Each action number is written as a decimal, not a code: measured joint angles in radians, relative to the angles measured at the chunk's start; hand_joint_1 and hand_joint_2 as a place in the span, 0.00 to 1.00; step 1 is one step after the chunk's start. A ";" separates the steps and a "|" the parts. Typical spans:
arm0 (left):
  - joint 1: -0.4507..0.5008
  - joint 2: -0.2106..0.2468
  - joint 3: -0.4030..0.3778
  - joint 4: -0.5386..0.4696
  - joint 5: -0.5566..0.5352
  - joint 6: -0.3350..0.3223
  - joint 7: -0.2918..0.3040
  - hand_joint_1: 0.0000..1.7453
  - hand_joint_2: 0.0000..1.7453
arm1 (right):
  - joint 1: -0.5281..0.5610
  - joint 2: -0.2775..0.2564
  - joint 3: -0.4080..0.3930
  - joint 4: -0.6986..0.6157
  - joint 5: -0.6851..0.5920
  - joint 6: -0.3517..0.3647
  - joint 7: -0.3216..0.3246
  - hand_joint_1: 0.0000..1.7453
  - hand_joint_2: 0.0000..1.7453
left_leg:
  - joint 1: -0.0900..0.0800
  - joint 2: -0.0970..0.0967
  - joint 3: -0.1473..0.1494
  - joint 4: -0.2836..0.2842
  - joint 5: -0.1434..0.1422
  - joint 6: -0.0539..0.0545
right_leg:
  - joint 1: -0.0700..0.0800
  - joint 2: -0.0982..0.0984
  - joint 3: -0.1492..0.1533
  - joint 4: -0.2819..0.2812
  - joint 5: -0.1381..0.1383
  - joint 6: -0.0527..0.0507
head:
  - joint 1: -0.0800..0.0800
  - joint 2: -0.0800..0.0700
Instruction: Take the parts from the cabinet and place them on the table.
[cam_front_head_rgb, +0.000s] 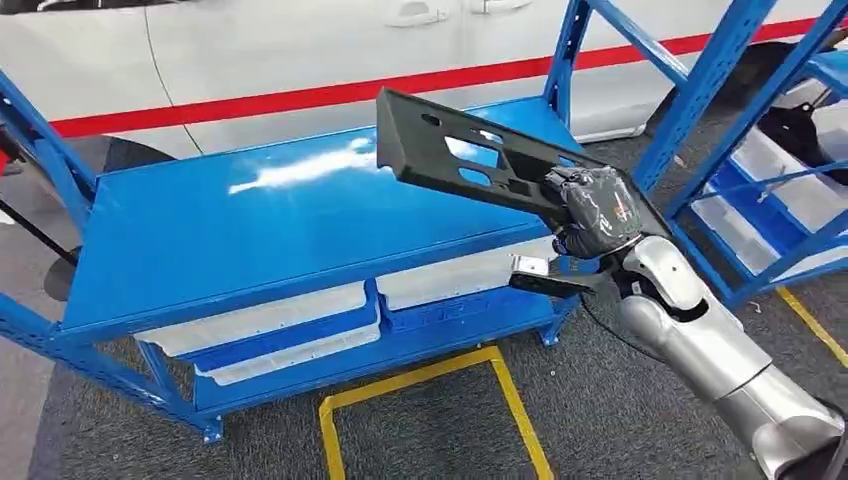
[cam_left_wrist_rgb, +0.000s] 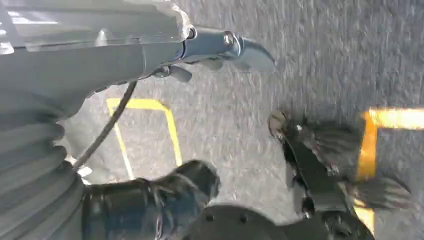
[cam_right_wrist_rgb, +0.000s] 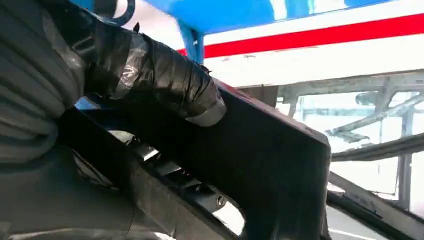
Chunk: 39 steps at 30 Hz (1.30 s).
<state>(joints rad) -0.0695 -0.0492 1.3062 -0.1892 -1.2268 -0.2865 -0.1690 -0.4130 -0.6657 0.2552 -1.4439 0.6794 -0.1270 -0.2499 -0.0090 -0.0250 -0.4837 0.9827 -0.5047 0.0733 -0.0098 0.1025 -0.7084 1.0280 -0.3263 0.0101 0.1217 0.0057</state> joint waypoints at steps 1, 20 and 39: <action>-0.001 0.000 0.000 0.000 0.000 0.000 0.000 0.00 1.00 | -0.002 -0.006 0.000 -0.001 0.000 0.000 0.000 1.00 1.00 | -0.001 0.013 -0.003 -0.008 0.014 0.000 | 0.003 -0.040 -0.010 0.015 -0.041 0.004 | 0.003 0.000; 0.012 0.000 0.000 0.000 0.000 0.002 -0.002 0.00 1.00 | 0.052 -0.038 -0.019 -0.074 -0.053 -0.001 -0.009 1.00 1.00 | 0.014 0.033 -0.197 0.321 -0.159 -0.065 | -0.007 -0.093 0.063 0.025 -0.102 -0.028 | 0.000 0.000; 0.001 0.004 0.000 0.000 -0.004 0.002 -0.002 0.00 1.00 | 0.080 -0.064 -0.066 -0.103 -0.043 0.024 -0.007 1.00 1.00 | -0.011 0.107 -0.113 0.009 0.073 -0.009 | -0.041 -0.116 0.029 0.228 -0.105 0.054 | 0.000 0.000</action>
<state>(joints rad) -0.0681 -0.0454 1.3066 -0.1892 -1.2306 -0.2850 -0.1705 -0.3331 -0.7298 0.1896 -1.5473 0.6367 -0.1034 -0.2571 -0.0202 0.0817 -0.5969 0.9917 -0.4315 0.0644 -0.0511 -0.0136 -0.6791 1.2564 -0.4313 0.0645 0.1221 0.0053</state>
